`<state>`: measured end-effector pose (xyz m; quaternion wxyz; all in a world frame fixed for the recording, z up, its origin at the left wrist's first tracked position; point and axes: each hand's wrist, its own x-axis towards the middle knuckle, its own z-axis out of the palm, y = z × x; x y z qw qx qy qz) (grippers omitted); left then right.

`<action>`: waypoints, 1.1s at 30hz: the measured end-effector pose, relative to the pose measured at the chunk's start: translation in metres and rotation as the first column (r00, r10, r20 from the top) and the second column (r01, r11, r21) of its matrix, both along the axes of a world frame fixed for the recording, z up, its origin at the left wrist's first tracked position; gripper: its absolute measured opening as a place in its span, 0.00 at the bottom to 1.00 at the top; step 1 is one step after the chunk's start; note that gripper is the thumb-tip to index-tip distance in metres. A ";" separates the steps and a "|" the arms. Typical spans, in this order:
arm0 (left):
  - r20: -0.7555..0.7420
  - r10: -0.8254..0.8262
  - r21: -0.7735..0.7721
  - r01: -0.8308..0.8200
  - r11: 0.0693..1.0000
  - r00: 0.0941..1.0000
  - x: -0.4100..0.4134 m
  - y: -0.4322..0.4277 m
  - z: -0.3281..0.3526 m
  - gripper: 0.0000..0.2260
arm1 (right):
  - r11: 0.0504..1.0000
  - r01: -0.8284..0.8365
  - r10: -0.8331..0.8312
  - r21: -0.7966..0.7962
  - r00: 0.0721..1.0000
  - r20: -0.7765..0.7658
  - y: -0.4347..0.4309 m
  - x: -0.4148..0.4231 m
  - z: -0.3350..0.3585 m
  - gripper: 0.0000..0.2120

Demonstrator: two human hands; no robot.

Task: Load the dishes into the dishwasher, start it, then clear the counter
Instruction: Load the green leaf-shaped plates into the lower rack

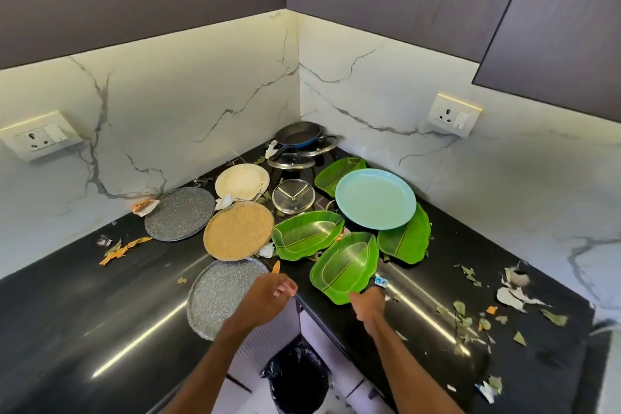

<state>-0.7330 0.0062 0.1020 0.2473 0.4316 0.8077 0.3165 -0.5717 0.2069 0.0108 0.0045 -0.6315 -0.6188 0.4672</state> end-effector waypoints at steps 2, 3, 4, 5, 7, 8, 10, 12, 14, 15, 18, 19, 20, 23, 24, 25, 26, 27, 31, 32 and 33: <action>0.035 0.005 -0.014 -0.005 1.000 0.999 -0.007 0.005 -0.001 0.10 | 0.998 0.044 -0.045 -0.033 0.999 -0.018 0.006 -0.009 -0.006 0.10; 0.044 0.013 -0.018 -0.013 1.000 0.999 -0.010 0.010 -0.001 0.11 | 0.996 0.070 -0.071 -0.049 0.997 -0.031 0.009 -0.014 -0.004 0.10; 0.050 0.021 -0.020 -0.020 1.000 0.999 -0.014 0.016 0.001 0.11 | 0.993 0.099 -0.102 -0.061 0.994 -0.047 0.009 -0.017 0.005 0.10; 0.054 0.027 -0.021 -0.026 0.999 0.998 -0.019 0.022 0.001 0.11 | 0.988 0.128 -0.133 -0.081 0.990 -0.053 0.015 -0.021 -0.002 0.09; 0.057 0.014 -0.023 -0.013 1.000 0.998 -0.028 0.036 0.004 0.11 | 0.981 0.158 -0.165 -0.110 0.985 -0.048 0.028 -0.025 -0.017 0.10; 0.058 -0.001 -0.021 0.002 1.000 0.998 -0.034 0.044 0.004 0.11 | 0.977 0.177 -0.184 -0.121 0.982 -0.049 0.037 -0.027 -0.030 0.12; 0.049 -0.030 -0.009 0.030 0.999 0.998 -0.045 0.060 0.006 0.11 | 0.969 0.216 -0.224 -0.118 0.972 -0.064 0.048 -0.029 -0.042 0.15; 0.020 -0.059 -0.001 0.059 0.998 0.998 -0.056 0.076 0.007 0.10 | 0.964 0.250 -0.258 -0.097 0.963 -0.083 0.046 -0.031 -0.013 0.11; 0.001 -0.101 -0.006 0.101 0.995 0.995 -0.068 0.091 0.006 0.09 | 0.963 0.252 -0.264 -0.098 0.954 -0.139 0.042 -0.036 0.019 0.06; -0.007 -0.131 -0.017 0.131 0.991 0.991 -0.072 0.097 0.006 0.08 | 0.962 0.248 -0.265 -0.114 0.950 -0.167 0.042 -0.038 0.027 0.05; -0.015 -0.180 -0.064 0.179 0.982 0.984 -0.078 0.112 0.005 0.08 | 0.963 0.243 -0.264 -0.116 0.940 -0.215 0.044 -0.040 0.045 0.08; -0.011 -0.181 -0.062 0.180 0.982 0.983 -0.078 0.116 0.004 0.08 | 0.964 0.248 -0.263 -0.093 0.940 -0.217 0.044 -0.039 0.052 0.08; -0.014 -0.175 -0.052 0.174 0.983 0.984 -0.076 0.120 0.005 0.07 | 0.967 0.248 -0.254 -0.056 0.945 -0.207 0.045 -0.037 0.061 0.09; 0.016 -0.192 -0.005 0.192 0.981 0.981 -0.061 0.127 0.006 0.07 | 0.971 0.203 -0.188 0.127 0.974 -0.124 0.046 -0.027 0.096 0.16; 0.046 -0.207 -0.011 0.208 0.978 0.977 -0.053 0.128 0.009 0.10 | 0.965 0.188 -0.172 0.182 0.980 -0.104 0.045 -0.024 0.108 0.18; 0.087 -0.234 -0.016 0.236 0.972 0.968 -0.046 0.128 0.012 0.13 | 0.956 0.189 -0.172 0.223 0.980 -0.095 0.043 -0.022 0.120 0.19; 0.152 -0.263 -0.024 0.269 0.963 0.953 -0.038 0.128 0.016 0.18 | 0.947 0.198 -0.180 0.254 0.979 -0.095 0.041 -0.021 0.129 0.19; 0.242 -0.294 -0.019 0.308 0.951 0.925 -0.032 0.128 0.020 0.23 | 0.936 0.205 -0.183 0.285 0.978 -0.103 0.038 -0.022 0.139 0.19; 0.472 -0.427 0.021 0.474 0.880 0.772 -0.020 0.122 0.032 0.36 | 0.941 0.174 -0.134 0.290 0.979 -0.153 0.013 -0.042 0.168 0.14; 0.412 -0.483 0.019 0.522 0.852 0.773 -0.021 0.119 0.036 0.36 | 0.948 0.156 -0.112 0.278 0.980 -0.167 0.006 -0.049 0.173 0.13; 0.307 -0.538 0.011 0.562 0.827 0.785 -0.024 0.115 0.038 0.35 | 0.953 0.133 -0.088 0.272 0.981 -0.172 -0.001 -0.056 0.176 0.13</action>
